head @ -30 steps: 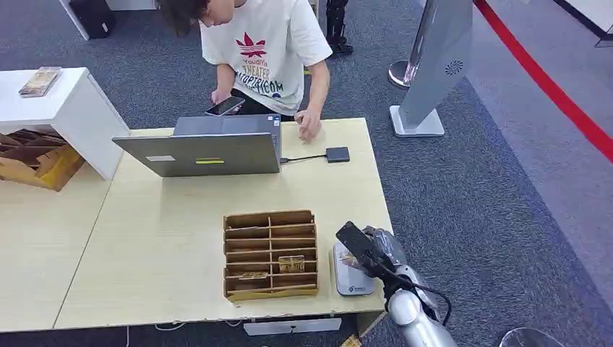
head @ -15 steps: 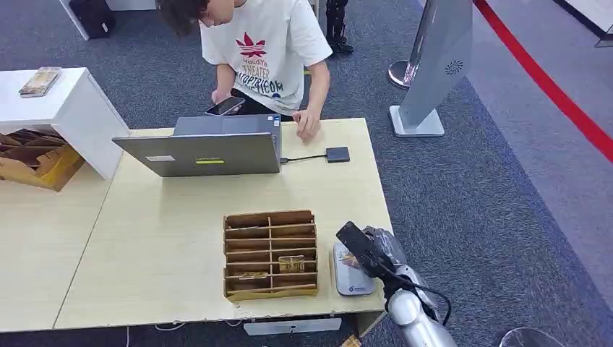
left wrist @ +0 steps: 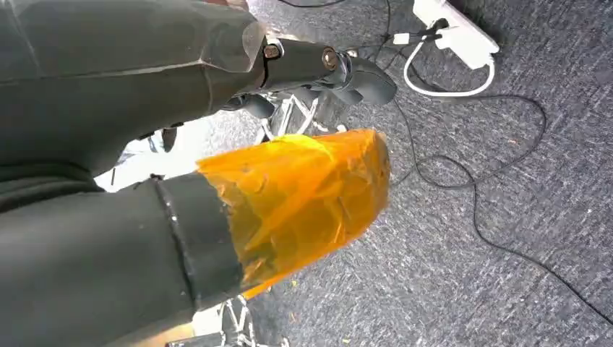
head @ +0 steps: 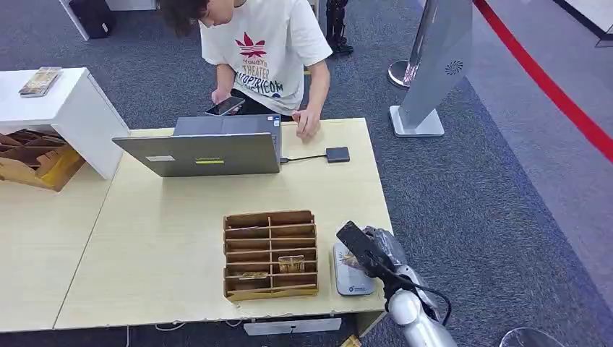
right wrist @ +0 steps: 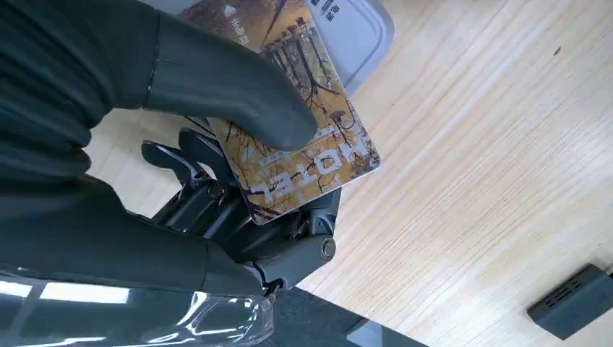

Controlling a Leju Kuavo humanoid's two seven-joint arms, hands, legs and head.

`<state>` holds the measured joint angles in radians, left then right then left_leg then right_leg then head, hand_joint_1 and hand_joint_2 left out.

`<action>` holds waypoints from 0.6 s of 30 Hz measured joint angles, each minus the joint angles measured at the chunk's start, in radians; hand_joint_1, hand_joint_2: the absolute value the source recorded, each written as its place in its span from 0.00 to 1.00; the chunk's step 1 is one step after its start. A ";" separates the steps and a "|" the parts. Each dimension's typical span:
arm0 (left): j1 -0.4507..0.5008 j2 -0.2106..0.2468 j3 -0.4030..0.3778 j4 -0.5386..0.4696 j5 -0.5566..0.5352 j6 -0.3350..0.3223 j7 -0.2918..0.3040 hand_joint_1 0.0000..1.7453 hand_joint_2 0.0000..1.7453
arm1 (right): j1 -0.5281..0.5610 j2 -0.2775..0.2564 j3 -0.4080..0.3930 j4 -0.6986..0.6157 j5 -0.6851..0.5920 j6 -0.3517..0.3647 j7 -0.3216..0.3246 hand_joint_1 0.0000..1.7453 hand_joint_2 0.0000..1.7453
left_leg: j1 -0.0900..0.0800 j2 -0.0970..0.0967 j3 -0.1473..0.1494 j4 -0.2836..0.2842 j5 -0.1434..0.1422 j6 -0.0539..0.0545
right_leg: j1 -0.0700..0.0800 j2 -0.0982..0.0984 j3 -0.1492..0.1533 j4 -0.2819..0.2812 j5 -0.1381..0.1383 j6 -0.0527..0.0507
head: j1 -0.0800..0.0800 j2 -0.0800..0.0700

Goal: Pass the card to the sensor for recognition and then transmit it.

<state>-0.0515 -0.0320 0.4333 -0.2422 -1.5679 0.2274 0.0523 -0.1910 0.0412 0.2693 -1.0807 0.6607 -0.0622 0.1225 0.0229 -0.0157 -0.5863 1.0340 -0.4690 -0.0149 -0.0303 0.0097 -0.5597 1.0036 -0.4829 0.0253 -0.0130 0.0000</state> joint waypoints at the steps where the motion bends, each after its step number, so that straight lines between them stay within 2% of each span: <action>1: 0.000 0.000 -0.003 0.000 0.000 0.000 0.000 0.00 0.00 | 0.000 0.000 0.000 0.000 0.000 0.000 0.000 1.00 1.00 | 0.000 0.000 0.000 0.000 0.000 0.000 | 0.000 0.000 0.000 0.000 0.000 0.000 | 0.000 0.000; 18: 0.002 0.009 -0.058 0.002 0.000 0.000 -0.001 0.00 0.00 | 0.000 0.000 0.000 0.001 -0.002 0.000 -0.002 1.00 1.00 | 0.000 0.000 0.000 0.000 0.000 0.000 | 0.000 0.000 0.000 0.000 0.000 0.000 | 0.000 0.000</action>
<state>-0.0493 -0.0233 0.3758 -0.2407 -1.5679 0.2274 0.0511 -0.1913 0.0412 0.2693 -1.0800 0.6588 -0.0622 0.1209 0.0229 -0.0154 -0.5862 1.0340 -0.4690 -0.0149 -0.0303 0.0096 -0.5595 1.0036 -0.4829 0.0253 -0.0130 0.0000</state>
